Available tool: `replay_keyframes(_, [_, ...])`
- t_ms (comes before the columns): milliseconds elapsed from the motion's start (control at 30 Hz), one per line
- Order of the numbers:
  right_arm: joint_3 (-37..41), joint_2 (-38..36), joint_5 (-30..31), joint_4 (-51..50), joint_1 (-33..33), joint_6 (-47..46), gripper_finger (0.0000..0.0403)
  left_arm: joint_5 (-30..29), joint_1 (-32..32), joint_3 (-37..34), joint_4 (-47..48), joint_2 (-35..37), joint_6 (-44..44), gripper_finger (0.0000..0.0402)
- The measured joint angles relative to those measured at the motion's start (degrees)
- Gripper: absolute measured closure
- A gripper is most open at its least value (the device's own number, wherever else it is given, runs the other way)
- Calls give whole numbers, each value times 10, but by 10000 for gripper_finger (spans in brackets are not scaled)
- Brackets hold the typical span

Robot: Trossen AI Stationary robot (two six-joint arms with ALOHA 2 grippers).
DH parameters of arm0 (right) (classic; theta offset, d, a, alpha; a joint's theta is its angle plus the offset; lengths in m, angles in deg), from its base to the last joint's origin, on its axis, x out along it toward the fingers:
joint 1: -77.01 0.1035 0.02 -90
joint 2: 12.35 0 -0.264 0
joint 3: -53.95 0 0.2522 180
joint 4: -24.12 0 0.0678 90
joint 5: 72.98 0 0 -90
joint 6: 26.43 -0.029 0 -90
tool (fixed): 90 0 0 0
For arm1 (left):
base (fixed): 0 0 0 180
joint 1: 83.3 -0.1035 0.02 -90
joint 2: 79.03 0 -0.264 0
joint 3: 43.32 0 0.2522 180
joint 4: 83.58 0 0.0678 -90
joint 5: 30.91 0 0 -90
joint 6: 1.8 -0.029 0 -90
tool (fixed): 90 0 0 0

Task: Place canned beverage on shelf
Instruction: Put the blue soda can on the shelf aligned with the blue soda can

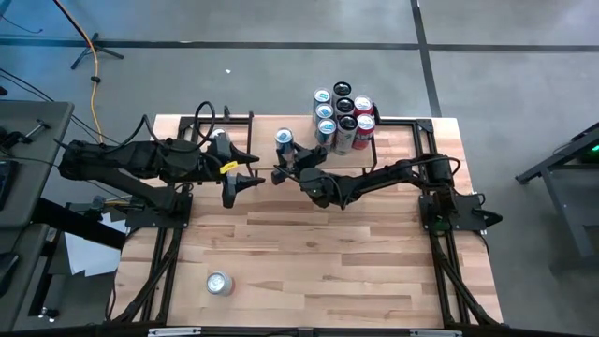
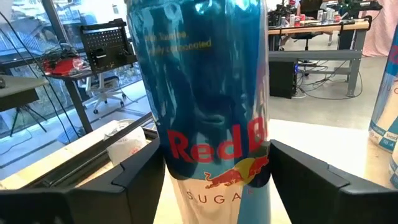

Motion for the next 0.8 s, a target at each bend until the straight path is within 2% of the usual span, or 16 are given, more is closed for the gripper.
replay_keyframes(800, [0,-1,-15,-24,0,-25,140,1,0,0,0,0,1,158])
